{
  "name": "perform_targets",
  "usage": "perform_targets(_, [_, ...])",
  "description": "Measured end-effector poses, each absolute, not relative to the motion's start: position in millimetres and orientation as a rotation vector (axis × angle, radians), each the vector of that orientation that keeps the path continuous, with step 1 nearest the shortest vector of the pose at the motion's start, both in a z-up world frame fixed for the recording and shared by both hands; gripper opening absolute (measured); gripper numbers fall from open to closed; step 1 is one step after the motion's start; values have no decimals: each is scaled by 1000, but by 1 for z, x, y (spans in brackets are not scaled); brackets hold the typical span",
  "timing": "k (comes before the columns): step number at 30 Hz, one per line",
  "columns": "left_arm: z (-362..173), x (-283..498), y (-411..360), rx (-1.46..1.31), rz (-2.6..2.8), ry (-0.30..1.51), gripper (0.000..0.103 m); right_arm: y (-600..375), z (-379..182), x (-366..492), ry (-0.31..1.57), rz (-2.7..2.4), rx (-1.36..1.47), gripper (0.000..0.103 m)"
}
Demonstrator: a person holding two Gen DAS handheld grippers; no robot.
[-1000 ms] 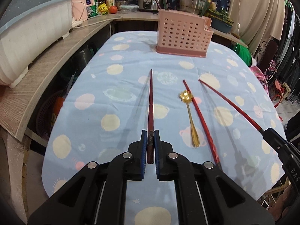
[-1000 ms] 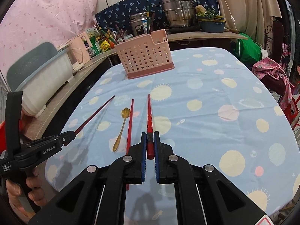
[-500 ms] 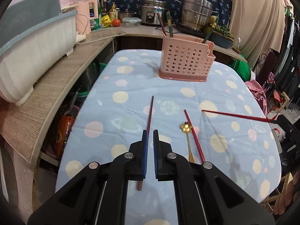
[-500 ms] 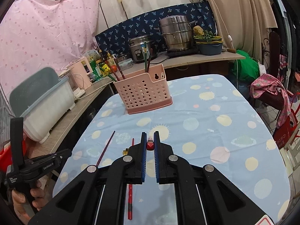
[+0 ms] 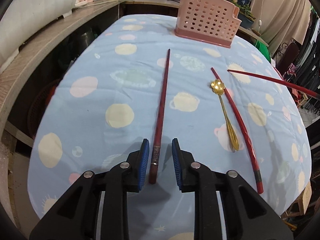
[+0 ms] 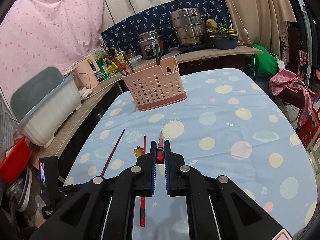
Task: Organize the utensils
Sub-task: 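Lift both chopsticks and carry them over the pink basket with both grippers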
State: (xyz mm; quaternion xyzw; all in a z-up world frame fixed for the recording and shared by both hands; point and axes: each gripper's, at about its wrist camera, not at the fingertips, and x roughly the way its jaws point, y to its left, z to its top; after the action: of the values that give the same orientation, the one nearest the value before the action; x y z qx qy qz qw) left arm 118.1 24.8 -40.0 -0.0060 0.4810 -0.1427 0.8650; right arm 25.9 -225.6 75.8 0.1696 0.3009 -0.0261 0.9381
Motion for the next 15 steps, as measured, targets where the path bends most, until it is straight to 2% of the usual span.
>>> perform_targets(1, [-40, 117, 24, -3, -294, 999, 22, -226, 76, 26, 615, -54, 347, 7])
perform_targets(3, [-40, 116, 23, 11, -293, 993, 16, -225, 74, 26, 618, -56, 349, 7])
perform_targets(4, [-41, 116, 22, 15, -291, 993, 9, -225, 73, 25, 619, -57, 349, 7])
perform_targets(5, [-41, 116, 22, 15, -297, 995, 8, -225, 73, 25, 620, -59, 350, 7])
perform_targets(15, [-18, 111, 28, -8, -299, 984, 7, -224, 77, 25, 606, -63, 346, 7])
